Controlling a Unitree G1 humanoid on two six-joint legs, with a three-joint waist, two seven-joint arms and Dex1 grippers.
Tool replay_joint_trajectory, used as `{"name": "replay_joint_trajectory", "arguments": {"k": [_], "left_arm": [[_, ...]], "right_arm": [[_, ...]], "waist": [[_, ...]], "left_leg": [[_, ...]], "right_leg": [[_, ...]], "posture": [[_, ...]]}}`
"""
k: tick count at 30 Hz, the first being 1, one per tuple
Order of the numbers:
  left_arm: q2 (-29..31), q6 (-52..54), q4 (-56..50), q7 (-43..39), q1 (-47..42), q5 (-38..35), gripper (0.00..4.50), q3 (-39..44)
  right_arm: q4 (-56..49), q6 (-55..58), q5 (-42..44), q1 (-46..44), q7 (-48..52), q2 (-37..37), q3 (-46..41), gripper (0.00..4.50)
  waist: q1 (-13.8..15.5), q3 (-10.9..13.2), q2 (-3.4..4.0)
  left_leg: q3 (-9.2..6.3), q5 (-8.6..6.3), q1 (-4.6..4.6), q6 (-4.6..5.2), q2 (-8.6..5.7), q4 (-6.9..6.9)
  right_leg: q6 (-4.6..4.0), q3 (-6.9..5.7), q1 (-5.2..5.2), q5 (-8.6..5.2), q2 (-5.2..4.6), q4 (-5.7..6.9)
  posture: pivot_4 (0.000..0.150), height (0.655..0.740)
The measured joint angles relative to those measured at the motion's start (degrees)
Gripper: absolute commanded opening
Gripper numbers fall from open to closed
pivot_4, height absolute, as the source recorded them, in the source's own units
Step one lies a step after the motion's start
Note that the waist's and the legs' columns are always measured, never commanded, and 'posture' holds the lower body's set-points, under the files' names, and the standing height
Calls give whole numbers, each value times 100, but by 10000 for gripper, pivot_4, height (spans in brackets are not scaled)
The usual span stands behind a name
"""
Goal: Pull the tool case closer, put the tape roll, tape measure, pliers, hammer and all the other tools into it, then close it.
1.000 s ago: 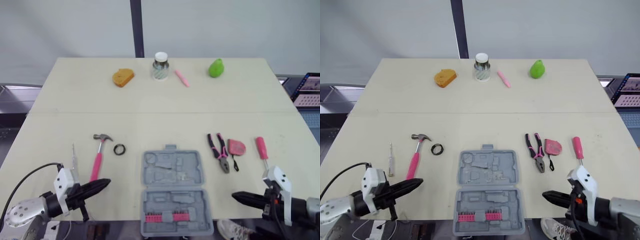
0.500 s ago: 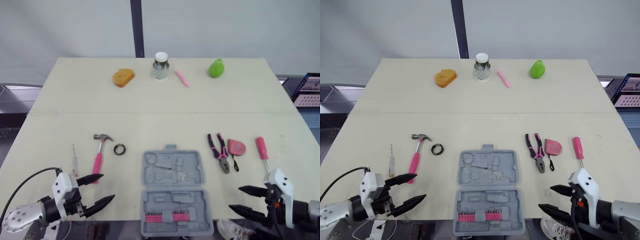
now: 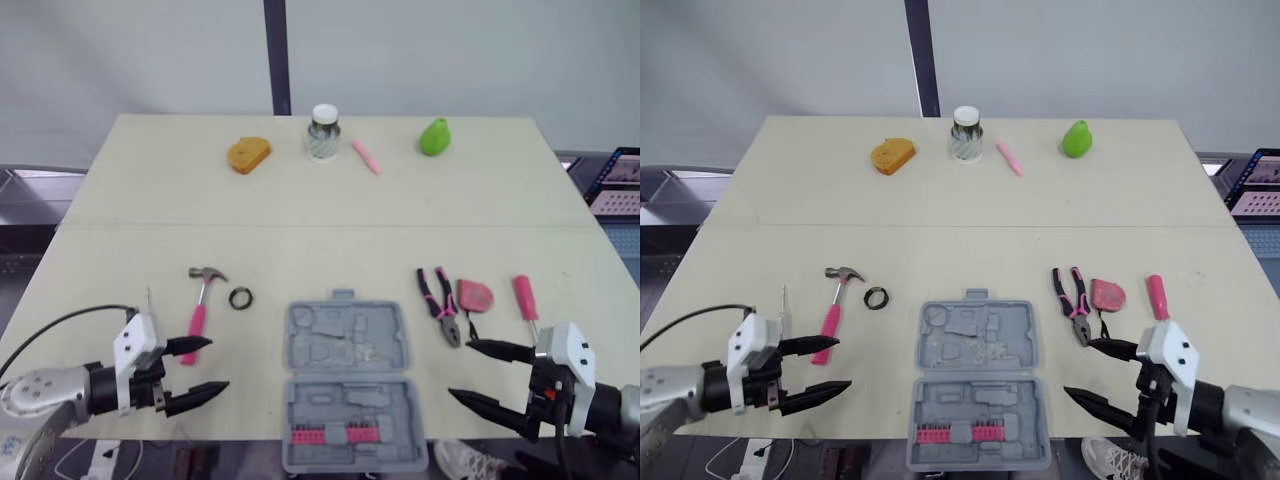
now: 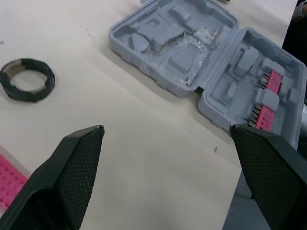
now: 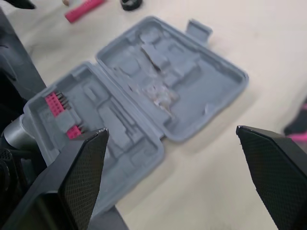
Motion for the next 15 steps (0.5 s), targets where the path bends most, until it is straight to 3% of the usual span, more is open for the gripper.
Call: {"name": "replay_joint_trajectory", "arguments": {"k": [6,9,15], "left_arm": [[713,891,-35,62,-777,232,44789,-621],[1330,1425,-253,85,-1528,503,44789,-1242],[1845,2044,-485,26,-3120,1338,44789,-2706]], "right_arm": [[-4,-677,47,-28,122,479,327,45000],[20,-852,70,-119,158,534,525,45000],[151,-876,106,-362,158,398,617,45000]], "waist": [[-24,1,1],[-12,2,0],[4,4,-4]], "left_leg": [[10,3,4,-4,3,-1],[12,4,4,-6,-2,0],[15,7,-1,-8,-3,0]], "right_leg": [[0,8,-5,0,8,7],[0,12,-6,0,8,9],[0,15,-11,0,16,11]], "posture": [[1500,6950],[1500,6950],[1500,6950]]}}
